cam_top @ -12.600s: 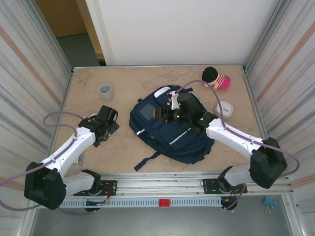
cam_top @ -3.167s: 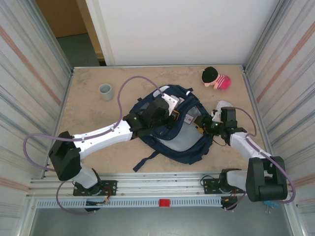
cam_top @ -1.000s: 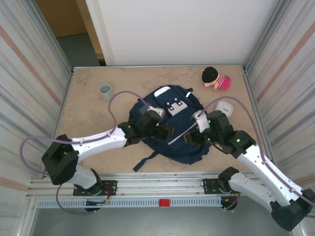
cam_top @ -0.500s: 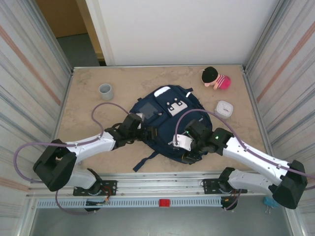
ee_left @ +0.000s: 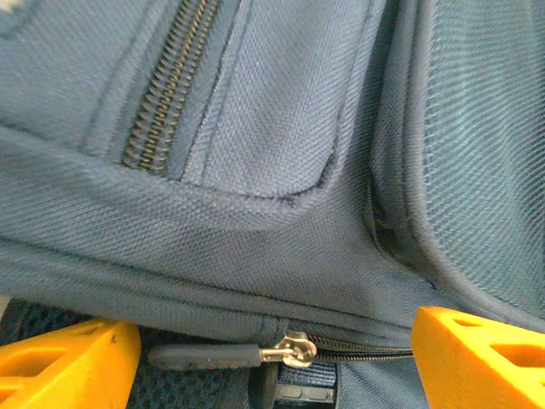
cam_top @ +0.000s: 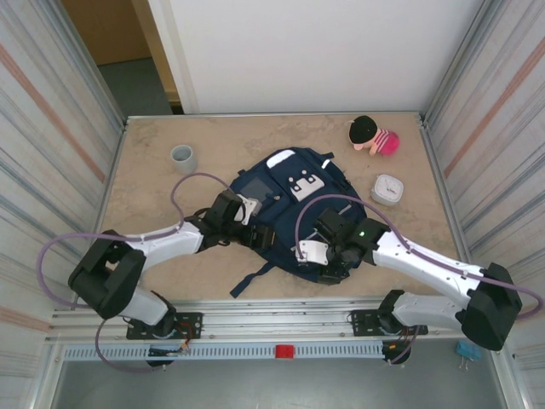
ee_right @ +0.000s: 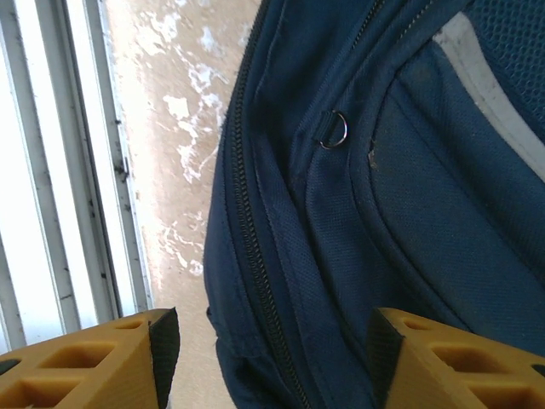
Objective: Pack books, pencil case, and school supplies into a backpack
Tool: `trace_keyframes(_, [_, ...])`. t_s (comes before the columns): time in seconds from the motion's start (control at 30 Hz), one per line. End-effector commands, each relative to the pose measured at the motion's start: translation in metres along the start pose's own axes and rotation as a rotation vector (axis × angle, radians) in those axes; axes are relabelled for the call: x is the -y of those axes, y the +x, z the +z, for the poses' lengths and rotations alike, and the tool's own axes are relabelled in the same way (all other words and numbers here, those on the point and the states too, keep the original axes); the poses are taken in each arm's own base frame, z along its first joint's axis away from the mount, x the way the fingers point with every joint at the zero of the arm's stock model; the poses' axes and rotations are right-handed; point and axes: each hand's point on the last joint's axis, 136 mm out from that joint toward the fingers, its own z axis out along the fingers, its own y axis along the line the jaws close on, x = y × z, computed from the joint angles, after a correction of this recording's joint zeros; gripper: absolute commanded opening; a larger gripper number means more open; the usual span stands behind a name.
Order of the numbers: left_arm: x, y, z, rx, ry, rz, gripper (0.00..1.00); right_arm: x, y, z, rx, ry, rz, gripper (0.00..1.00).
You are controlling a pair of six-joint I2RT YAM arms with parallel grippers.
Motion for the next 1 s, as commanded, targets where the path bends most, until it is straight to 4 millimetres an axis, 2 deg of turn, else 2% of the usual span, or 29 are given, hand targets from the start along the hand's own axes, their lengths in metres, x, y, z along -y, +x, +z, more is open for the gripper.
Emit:
trace_keyframes(0.0, [0.011, -0.001, 0.003, -0.033, 0.068, 0.062, 0.80, 0.006, 0.007, 0.005, -0.059, 0.035, -0.012, 0.61])
trace_keyframes(0.1, [0.017, -0.001, 0.004, -0.033, 0.109, 0.068, 0.70, 0.012, 0.009, 0.011, -0.076, 0.061, 0.005, 0.60])
trace_keyframes(0.23, [0.024, 0.001, 0.001, -0.013, 0.149, 0.081, 0.62, 0.015, 0.016, 0.019, -0.109, 0.075, 0.017, 0.56])
trace_keyframes(0.4, [0.017, 0.008, 0.000, -0.032, 0.117, 0.080, 0.42, 0.020, 0.020, 0.023, -0.132, 0.104, 0.029, 0.52])
trace_keyframes(0.63, [0.012, 0.015, 0.000, -0.052, 0.095, 0.064, 0.26, 0.028, 0.016, 0.020, -0.106, 0.150, 0.055, 0.44])
trace_keyframes(0.73, [0.013, 0.016, -0.004, -0.050, 0.094, 0.063, 0.18, 0.031, 0.014, 0.018, -0.091, 0.170, 0.070, 0.37])
trace_keyframes(0.83, [0.019, 0.014, -0.010, -0.031, 0.111, 0.074, 0.12, 0.033, 0.005, 0.017, -0.034, 0.183, 0.099, 0.26])
trace_keyframes(0.97, [0.028, 0.011, -0.018, 0.007, 0.140, 0.086, 0.09, 0.036, -0.022, 0.015, 0.104, 0.184, 0.150, 0.17])
